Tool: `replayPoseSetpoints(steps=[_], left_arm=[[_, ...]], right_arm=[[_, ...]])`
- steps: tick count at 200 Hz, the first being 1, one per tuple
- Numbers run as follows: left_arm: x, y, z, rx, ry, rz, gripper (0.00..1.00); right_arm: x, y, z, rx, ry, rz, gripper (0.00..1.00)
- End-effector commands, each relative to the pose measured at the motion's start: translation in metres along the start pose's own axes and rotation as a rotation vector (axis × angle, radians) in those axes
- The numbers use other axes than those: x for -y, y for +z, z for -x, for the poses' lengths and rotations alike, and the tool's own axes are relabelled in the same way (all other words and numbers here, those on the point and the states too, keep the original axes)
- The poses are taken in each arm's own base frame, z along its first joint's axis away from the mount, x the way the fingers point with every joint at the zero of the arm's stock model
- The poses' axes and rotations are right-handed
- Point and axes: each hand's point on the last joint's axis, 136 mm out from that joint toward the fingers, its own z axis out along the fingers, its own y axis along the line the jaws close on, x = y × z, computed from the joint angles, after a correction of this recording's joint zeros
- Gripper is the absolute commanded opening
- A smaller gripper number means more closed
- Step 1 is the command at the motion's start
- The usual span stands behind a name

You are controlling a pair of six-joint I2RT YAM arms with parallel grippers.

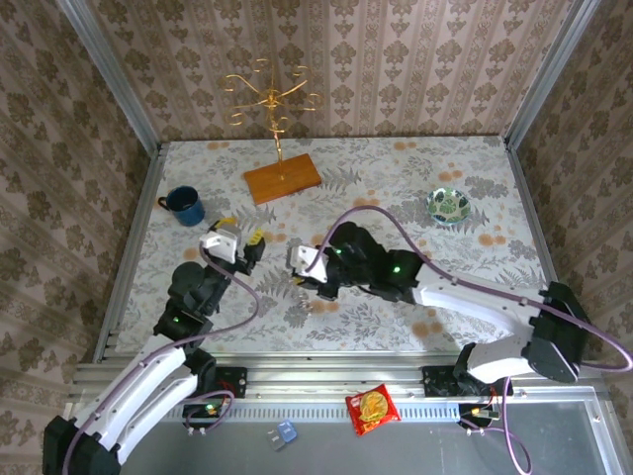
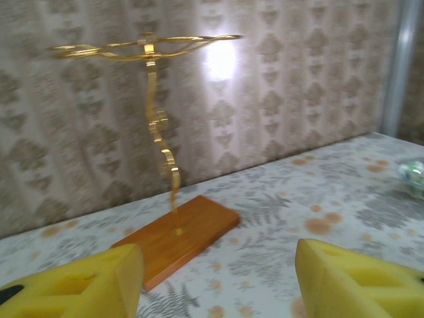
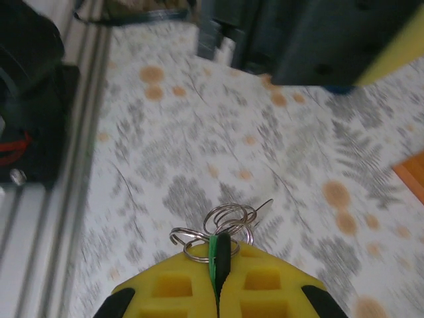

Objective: Put the keys on the keyring

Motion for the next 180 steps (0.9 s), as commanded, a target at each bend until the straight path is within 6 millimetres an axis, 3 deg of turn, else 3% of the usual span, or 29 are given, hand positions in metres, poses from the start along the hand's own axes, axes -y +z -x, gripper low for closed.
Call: replayPoseSetpoints(steps=[1, 25, 57, 102, 135, 180], left_arm=[[-0.034, -0.008, 0.009, -0.027, -0.113, 0.161, 0.61], [-0.045, -0.011, 0.006, -0.071, -0.141, 0.189, 0.61], [-0.045, -0.009, 0.002, -0.093, -0.166, 0.176, 0.61], [-0.040, -0.005, -0.005, -0.111, -0.169, 0.140, 0.61], [-0.038, -0.004, -0.011, -0.124, -0.156, 0.133, 0.61], [-0.035, 0.000, -0.018, -0.142, -0.139, 0.115, 0.61]], right_arm=[[0.001, 0.017, 0.052, 0.188, 0.109, 0.030, 0.00], [0.006, 0.042, 0.045, 0.203, 0.202, 0.018, 0.00], [0.017, 0.056, -0.008, 0.063, 0.181, -0.021, 0.00], [0.042, 0.033, -0.096, -0.216, 0.073, -0.075, 0.00], [0.040, 0.017, -0.161, -0.463, -0.064, -0.068, 0.00], [0.036, 0.003, -0.209, -0.650, -0.190, -0.062, 0.01]])
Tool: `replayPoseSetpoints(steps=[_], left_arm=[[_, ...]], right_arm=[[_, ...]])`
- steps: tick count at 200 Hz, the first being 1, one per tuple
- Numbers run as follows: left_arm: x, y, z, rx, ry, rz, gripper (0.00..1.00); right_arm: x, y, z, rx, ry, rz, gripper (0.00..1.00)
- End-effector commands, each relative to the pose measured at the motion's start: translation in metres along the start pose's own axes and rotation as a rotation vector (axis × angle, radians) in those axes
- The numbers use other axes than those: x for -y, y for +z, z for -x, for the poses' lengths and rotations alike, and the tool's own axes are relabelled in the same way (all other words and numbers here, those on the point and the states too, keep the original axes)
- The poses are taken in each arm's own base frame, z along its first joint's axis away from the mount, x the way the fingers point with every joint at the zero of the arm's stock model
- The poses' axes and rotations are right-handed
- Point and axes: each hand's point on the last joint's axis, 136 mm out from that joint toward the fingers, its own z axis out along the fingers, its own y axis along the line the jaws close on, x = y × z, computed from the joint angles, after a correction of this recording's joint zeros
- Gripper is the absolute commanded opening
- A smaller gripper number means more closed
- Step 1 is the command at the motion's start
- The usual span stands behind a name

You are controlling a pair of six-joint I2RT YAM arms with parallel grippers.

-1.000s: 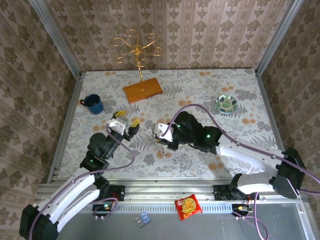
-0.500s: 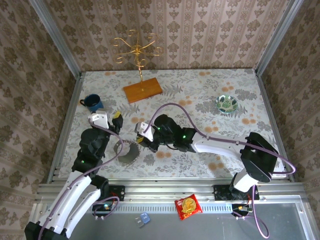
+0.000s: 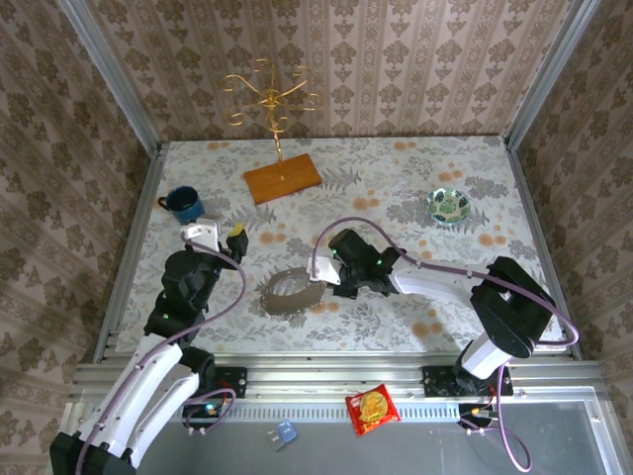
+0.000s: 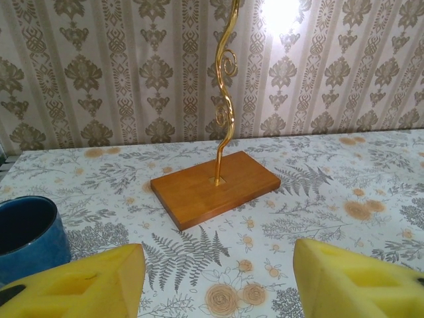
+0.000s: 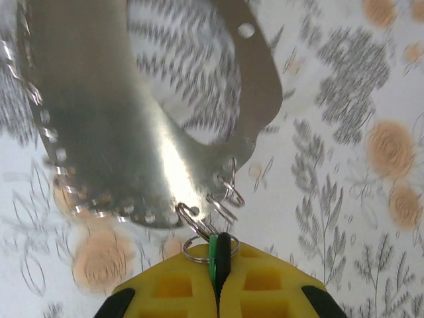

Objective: Put the keys on the keyring

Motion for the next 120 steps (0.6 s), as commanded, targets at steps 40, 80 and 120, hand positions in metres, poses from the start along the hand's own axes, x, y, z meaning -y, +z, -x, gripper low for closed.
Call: replayPoseSetpoints(steps=[40, 80, 120], left_arm=[[0.006, 0.005, 0.001, 0.003, 0.013, -0.038, 0.61], [0.009, 0.009, 0.001, -0.003, 0.016, -0.051, 0.62], [0.014, 0.012, 0.003, -0.011, 0.026, -0.075, 0.62]], right_arm=[[-0.014, 0.004, -0.069, -0.281, -0.209, 0.016, 0.06], [-0.022, -0.006, -0.082, -0.333, -0.237, 0.063, 0.20], [-0.013, -0.021, -0.084, -0.335, -0.175, 0.036, 0.32]])
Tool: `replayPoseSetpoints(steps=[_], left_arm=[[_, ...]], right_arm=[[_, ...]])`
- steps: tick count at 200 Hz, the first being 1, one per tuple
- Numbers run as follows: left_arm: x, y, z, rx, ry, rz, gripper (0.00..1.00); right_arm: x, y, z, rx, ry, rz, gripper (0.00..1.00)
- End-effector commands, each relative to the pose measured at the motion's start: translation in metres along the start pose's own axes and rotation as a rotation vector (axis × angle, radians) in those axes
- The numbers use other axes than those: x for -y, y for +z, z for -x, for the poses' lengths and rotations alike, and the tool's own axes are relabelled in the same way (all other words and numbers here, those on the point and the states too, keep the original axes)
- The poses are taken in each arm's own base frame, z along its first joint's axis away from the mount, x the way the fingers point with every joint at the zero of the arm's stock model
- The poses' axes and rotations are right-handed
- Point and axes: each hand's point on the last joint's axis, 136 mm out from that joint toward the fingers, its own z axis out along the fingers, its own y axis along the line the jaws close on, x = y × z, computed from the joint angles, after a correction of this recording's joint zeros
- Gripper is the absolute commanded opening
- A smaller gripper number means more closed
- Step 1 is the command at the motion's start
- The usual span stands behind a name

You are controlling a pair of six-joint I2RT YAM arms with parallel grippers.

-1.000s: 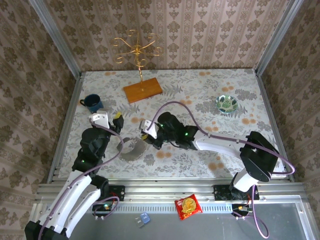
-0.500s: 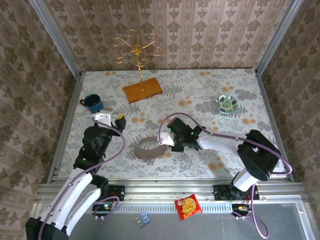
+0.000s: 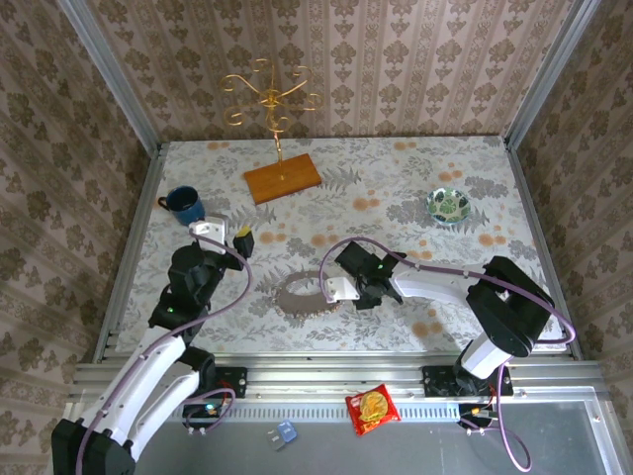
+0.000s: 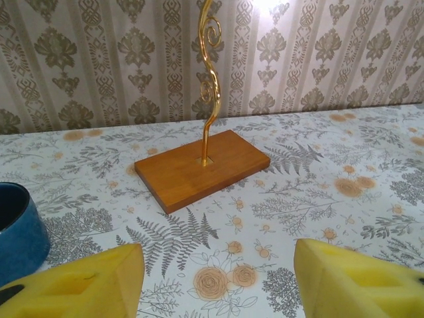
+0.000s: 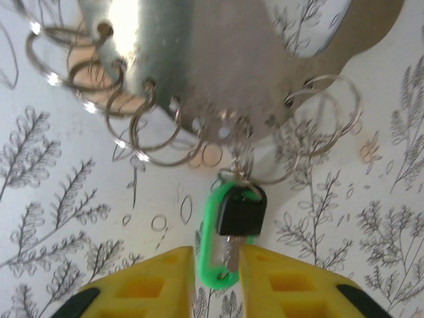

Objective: Put the keys on the keyring

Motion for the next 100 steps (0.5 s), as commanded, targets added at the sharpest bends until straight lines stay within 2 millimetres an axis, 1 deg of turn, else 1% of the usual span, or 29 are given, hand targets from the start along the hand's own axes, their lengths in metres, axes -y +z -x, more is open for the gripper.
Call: replayPoseSetpoints(steps=[1, 15, 31, 37, 41, 54, 70, 79, 100], left_arm=[[0.006, 0.000, 0.021, 0.059, 0.023, -0.031, 0.62], [0.008, 0.002, 0.021, 0.056, 0.028, -0.042, 0.62], [0.011, 0.004, 0.019, 0.048, 0.032, -0.064, 0.62], [0.013, 0.006, 0.017, 0.040, 0.036, -0.076, 0.62], [0.016, 0.007, 0.015, 0.034, 0.037, -0.088, 0.61], [0.023, 0.010, 0.008, 0.004, 0.048, -0.131, 0.61], [0.033, 0.015, -0.005, -0.048, 0.067, -0.191, 0.61], [0.041, 0.017, -0.012, -0.081, 0.082, -0.231, 0.60], [0.056, 0.023, -0.029, -0.166, 0.116, -0.298, 0.58]], right_arm=[[0.004, -0.016, -0.011, -0.015, 0.039, -0.007, 0.32], [0.016, -0.032, 0.003, 0.093, 0.144, -0.032, 0.36], [0.033, -0.055, 0.023, 0.268, 0.309, -0.049, 0.39], [0.037, -0.058, 0.028, 0.320, 0.373, -0.036, 0.41], [0.044, -0.070, 0.033, 0.377, 0.416, -0.053, 0.41], [0.060, -0.083, 0.041, 0.500, 0.579, -0.066, 0.46], [0.071, -0.088, 0.047, 0.581, 0.751, -0.050, 0.46], [0.078, -0.085, 0.045, 0.589, 0.859, -0.054, 0.47], [0.084, -0.073, 0.035, 0.550, 1.051, -0.050, 0.46]])
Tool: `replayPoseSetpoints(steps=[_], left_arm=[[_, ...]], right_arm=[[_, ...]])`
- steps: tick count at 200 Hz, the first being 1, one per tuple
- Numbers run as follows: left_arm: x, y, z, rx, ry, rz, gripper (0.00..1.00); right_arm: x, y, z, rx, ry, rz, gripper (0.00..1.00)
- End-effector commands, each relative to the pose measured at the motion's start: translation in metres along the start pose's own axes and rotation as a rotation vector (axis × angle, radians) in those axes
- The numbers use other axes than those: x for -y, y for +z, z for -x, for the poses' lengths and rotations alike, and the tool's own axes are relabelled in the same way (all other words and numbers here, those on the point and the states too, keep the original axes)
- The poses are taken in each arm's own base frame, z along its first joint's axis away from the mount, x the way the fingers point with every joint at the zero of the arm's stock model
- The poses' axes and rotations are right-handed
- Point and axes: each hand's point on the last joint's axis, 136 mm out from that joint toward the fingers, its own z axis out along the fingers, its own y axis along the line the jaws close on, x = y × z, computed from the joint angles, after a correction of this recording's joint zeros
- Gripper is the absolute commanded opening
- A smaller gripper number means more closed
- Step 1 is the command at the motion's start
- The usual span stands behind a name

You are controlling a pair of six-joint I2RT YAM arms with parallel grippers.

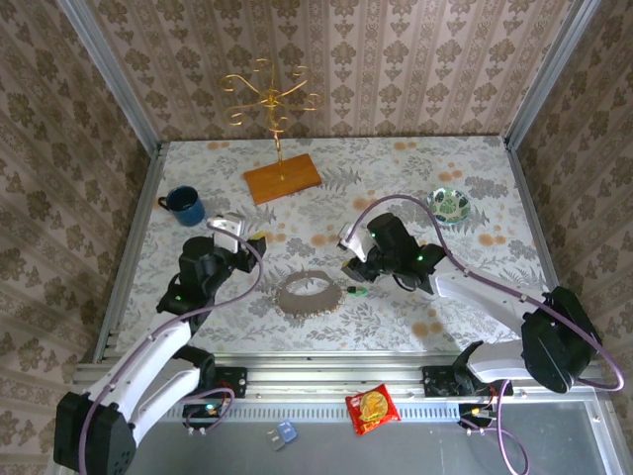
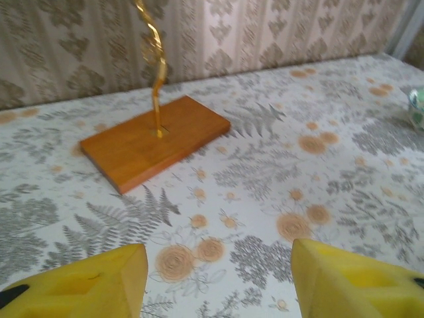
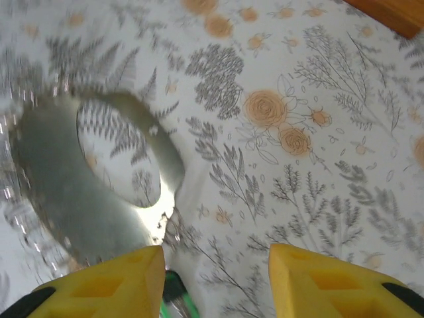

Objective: Put the keys on the keyring

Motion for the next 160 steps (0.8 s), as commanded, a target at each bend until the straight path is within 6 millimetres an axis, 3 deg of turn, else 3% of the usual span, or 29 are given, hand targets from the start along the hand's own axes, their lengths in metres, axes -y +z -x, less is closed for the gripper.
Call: replayPoseSetpoints(steps=[1, 50, 103, 160], left_arm=[[0.026, 0.006, 0.003, -0.037, 0.070, -0.129, 0.58], [0.054, 0.022, -0.017, -0.126, 0.075, -0.218, 0.59], [0.056, 0.023, -0.024, -0.138, 0.041, -0.199, 0.59], [0.055, 0.023, -0.023, -0.136, 0.044, -0.193, 0.59]], right_arm=[[0.005, 0.011, 0.001, 0.025, 0.331, -0.010, 0.46], [-0.008, 0.041, -0.023, -0.212, 0.501, 0.113, 0.48], [-0.015, 0.074, -0.048, -0.399, 0.548, 0.189, 0.48], [-0.033, 0.078, -0.061, -0.459, 0.567, 0.277, 0.49]])
